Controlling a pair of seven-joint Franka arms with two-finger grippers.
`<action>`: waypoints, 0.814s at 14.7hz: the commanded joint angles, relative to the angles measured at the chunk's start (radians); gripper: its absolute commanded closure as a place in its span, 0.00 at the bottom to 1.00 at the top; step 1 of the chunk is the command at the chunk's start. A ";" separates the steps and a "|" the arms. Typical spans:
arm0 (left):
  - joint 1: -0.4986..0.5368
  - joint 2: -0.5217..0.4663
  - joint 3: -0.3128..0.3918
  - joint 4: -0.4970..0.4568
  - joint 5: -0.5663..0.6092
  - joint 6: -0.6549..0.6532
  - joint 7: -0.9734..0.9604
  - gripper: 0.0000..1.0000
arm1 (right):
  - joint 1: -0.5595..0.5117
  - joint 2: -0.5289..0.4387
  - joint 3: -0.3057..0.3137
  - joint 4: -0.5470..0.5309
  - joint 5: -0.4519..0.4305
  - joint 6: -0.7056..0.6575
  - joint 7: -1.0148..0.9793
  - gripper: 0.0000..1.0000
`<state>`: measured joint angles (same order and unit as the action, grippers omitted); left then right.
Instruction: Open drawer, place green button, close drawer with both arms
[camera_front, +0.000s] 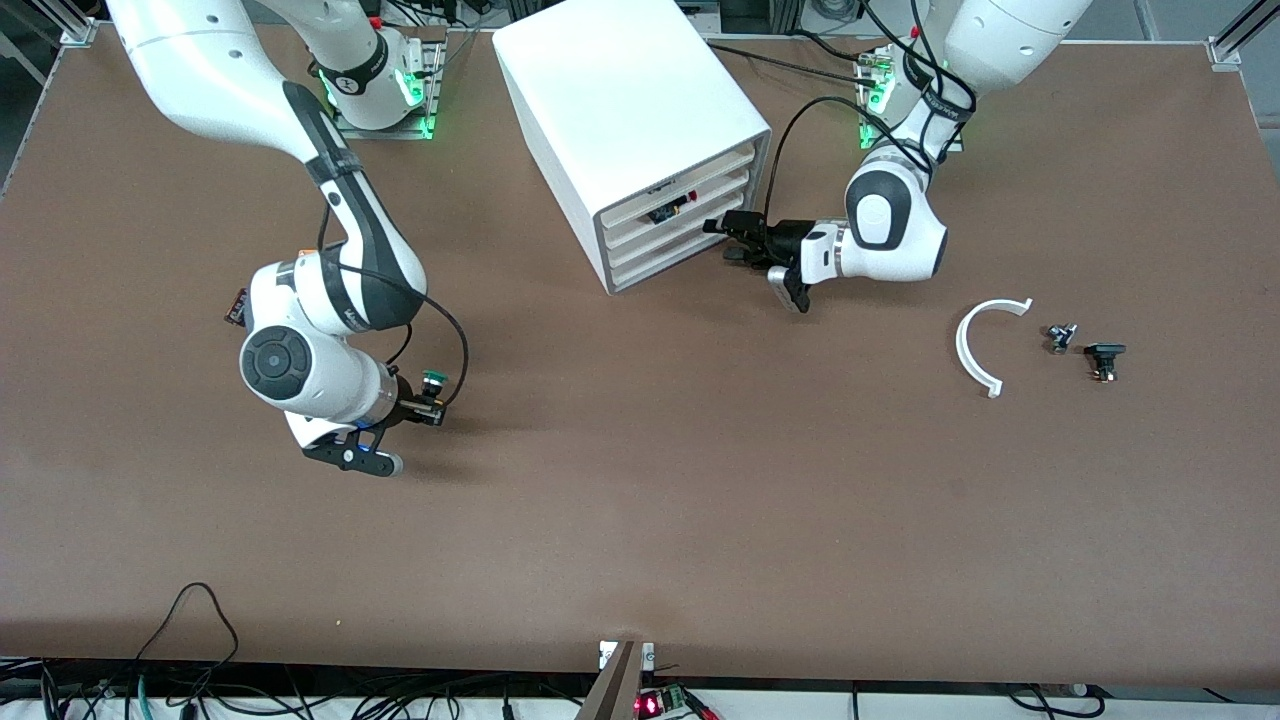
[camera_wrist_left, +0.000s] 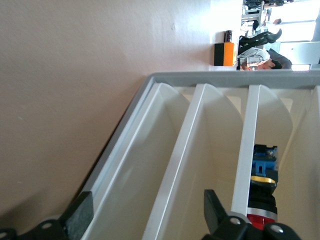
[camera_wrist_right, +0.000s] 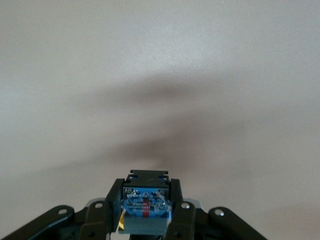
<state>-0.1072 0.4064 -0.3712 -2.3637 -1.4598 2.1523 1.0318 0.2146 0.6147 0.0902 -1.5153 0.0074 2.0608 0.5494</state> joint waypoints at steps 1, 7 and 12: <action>0.015 0.020 -0.029 -0.025 -0.086 -0.049 0.092 0.12 | 0.023 -0.041 0.000 0.056 0.019 -0.105 0.070 1.00; 0.070 0.127 -0.029 -0.026 -0.097 -0.181 0.263 0.49 | 0.088 -0.046 -0.001 0.254 0.013 -0.314 0.216 1.00; 0.070 0.132 -0.029 -0.026 -0.096 -0.181 0.263 1.00 | 0.124 -0.046 0.000 0.355 0.017 -0.383 0.342 1.00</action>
<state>-0.0438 0.5407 -0.3924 -2.3866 -1.5337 1.9819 1.2652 0.3174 0.5566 0.0925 -1.2297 0.0085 1.7259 0.8278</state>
